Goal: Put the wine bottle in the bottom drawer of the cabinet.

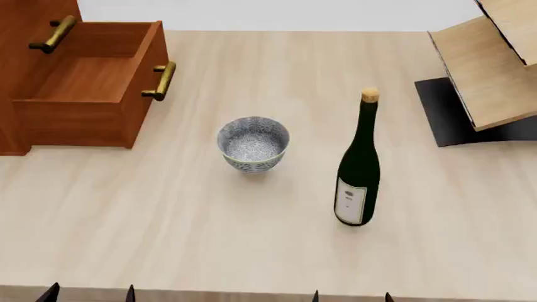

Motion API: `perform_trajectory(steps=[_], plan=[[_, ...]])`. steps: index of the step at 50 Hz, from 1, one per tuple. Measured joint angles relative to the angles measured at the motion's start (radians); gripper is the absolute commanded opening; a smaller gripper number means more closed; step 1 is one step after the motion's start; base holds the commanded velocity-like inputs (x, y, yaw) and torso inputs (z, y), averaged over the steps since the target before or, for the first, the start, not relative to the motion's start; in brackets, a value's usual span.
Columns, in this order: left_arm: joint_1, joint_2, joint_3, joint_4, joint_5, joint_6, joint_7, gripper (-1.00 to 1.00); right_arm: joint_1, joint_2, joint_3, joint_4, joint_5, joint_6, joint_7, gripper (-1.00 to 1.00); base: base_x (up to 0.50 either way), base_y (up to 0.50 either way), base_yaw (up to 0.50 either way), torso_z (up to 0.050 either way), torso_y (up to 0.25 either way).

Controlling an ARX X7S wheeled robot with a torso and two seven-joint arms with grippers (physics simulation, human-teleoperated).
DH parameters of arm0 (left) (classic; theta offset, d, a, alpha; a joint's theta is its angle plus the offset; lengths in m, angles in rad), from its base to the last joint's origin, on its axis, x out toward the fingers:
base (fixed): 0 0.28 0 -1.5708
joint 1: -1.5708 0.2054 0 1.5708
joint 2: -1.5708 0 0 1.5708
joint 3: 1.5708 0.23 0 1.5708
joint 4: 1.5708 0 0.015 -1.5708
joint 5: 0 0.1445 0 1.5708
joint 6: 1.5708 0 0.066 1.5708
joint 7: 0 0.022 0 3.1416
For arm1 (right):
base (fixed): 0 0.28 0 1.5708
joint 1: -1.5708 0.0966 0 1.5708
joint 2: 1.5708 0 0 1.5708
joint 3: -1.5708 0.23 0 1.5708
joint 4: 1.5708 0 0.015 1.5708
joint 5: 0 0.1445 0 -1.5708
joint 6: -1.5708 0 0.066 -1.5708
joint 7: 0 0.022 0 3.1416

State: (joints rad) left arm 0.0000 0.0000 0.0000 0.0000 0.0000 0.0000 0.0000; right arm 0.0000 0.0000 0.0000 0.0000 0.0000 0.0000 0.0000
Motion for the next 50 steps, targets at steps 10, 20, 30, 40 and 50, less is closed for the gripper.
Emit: perform_trajectory(steps=[10, 20, 30, 40, 50], plan=[[-0.003, -0.020, 0.013, 0.002, -0.019, -0.003, -0.018, 1.00, 0.025, 0.016, -0.026, 0.023, 0.023, 0.016, 0.017, 1.00, 0.00, 0.00, 0.00, 0.006, 0.000], [0.014, -0.038, 0.036, 0.011, -0.040, 0.030, -0.040, 1.00, 0.077, 0.034, -0.075, 0.130, 0.049, -0.016, 0.022, 1.00, 0.00, 0.00, 0.00, 0.049, 0.000], [0.023, -0.054, 0.057, 0.020, -0.053, 0.045, -0.065, 1.00, 0.111, 0.048, -0.107, 0.202, 0.071, -0.036, 0.032, 1.00, 0.00, 0.00, 0.00, 0.050, 0.000], [0.013, -0.072, 0.085, 0.072, -0.045, -0.038, -0.092, 1.00, 0.128, 0.067, -0.128, 0.141, 0.087, 0.059, 0.055, 1.00, 0.00, 0.00, 0.00, 0.050, 0.000], [-0.020, -0.097, 0.118, 0.297, -0.031, -0.320, -0.112, 1.00, 0.161, 0.097, -0.141, -0.053, 0.113, 0.285, 0.081, 1.00, 0.00, 0.00, 0.00, 0.050, 0.000]])
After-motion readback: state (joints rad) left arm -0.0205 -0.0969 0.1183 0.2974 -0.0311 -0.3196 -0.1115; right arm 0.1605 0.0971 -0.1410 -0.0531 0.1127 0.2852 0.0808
